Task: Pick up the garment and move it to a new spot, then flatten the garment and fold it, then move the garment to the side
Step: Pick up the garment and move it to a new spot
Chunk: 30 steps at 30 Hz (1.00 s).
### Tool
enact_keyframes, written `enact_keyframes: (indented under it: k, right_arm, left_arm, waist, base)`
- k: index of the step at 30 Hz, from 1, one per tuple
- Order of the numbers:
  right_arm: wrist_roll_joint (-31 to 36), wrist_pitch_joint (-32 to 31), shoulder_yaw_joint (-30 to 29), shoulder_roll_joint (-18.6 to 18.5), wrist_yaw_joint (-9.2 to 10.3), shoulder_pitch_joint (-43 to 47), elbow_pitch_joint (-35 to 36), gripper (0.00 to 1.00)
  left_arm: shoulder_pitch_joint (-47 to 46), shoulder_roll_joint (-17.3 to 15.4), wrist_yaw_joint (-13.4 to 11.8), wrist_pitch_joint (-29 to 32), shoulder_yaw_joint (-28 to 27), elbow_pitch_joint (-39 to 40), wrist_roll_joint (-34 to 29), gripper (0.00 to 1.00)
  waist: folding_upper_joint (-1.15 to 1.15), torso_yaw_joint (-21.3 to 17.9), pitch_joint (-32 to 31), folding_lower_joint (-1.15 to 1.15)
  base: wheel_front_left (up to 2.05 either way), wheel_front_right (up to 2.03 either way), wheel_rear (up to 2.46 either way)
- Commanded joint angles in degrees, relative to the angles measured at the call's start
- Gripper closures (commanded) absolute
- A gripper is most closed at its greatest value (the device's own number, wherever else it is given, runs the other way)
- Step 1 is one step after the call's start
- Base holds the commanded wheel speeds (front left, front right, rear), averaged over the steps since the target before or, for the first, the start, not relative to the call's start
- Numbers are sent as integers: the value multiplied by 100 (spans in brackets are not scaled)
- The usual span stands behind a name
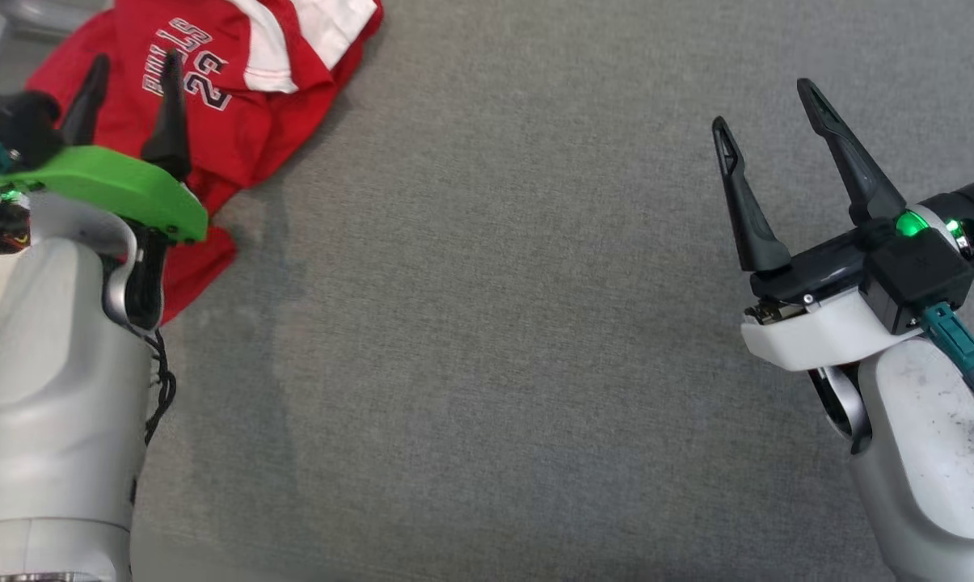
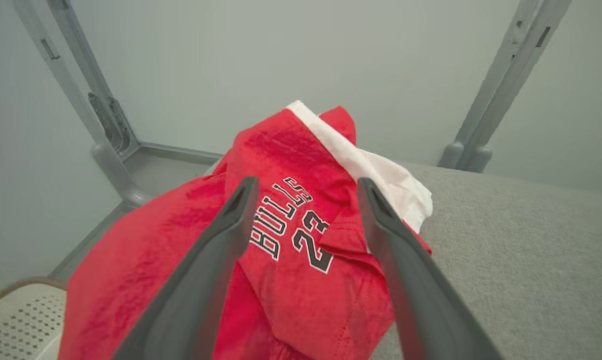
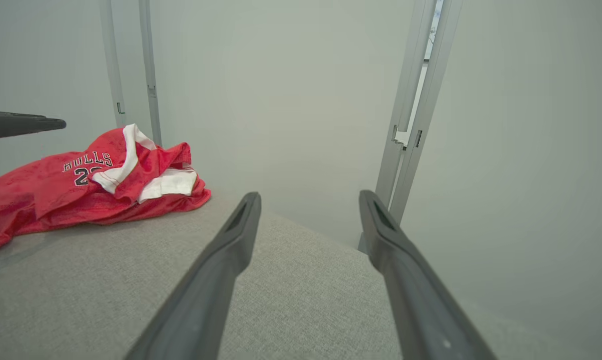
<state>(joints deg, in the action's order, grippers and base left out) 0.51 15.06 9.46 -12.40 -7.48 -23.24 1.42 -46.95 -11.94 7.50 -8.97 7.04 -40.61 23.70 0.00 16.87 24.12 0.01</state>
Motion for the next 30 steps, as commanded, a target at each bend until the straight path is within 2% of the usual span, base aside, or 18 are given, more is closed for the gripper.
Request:
enact_keyframes:
  k: [1,5,9,10,11,13,18,22,30]
  right_arm:
    - [29,18,69,-29,-3,-145,57,0]
    - [12,18,140,55,-3,-243,122,0]
    - [-9,18,137,164,-3,-150,136,0]
    - [-13,18,109,185,-3,-110,130,0]
    - [-18,18,84,193,-3,-54,110,0]
    - [-30,18,12,207,-3,29,70,0]
    - [-84,18,-78,293,-3,331,-39,0]
    - [-136,18,-168,387,-3,612,-96,0]
    - [-215,18,-233,514,-3,1150,-189,0]
  left_arm:
    - [-244,-77,-2,173,-90,-321,245,0]
    - [-698,-305,-5,515,-261,-1046,671,0]
    - [-925,-507,-15,664,-302,-1678,699,0]
    - [-954,-530,-21,661,-301,-1771,692,14]
    - [-972,-531,-25,642,-285,-1878,675,70]
    - [-966,-519,-64,563,-206,-2025,585,100]
    - [-706,-525,-116,134,-177,-2201,568,100]
    - [-507,-572,-82,-197,-221,-2053,652,100]
    - [-142,-844,-38,-245,-192,-972,699,100]
  waist:
    - [0,-830,1423,-1]
    - [0,-1040,1529,-1]
    - [0,-1152,1426,-1]
    - [0,-1155,1376,-1]
    - [0,-1143,1312,-1]
    - [0,-1088,1175,-1]
    - [0,-987,640,-1]
    - [0,-909,129,-1]
    - [0,-773,-609,-1]
  base:
    - [0,0,0]
    - [0,0,0]
    - [0,0,0]
    - [0,0,0]
    - [0,0,0]
    - [0,0,0]
    - [0,0,0]
    - [0,0,0]
    - [0,0,0]
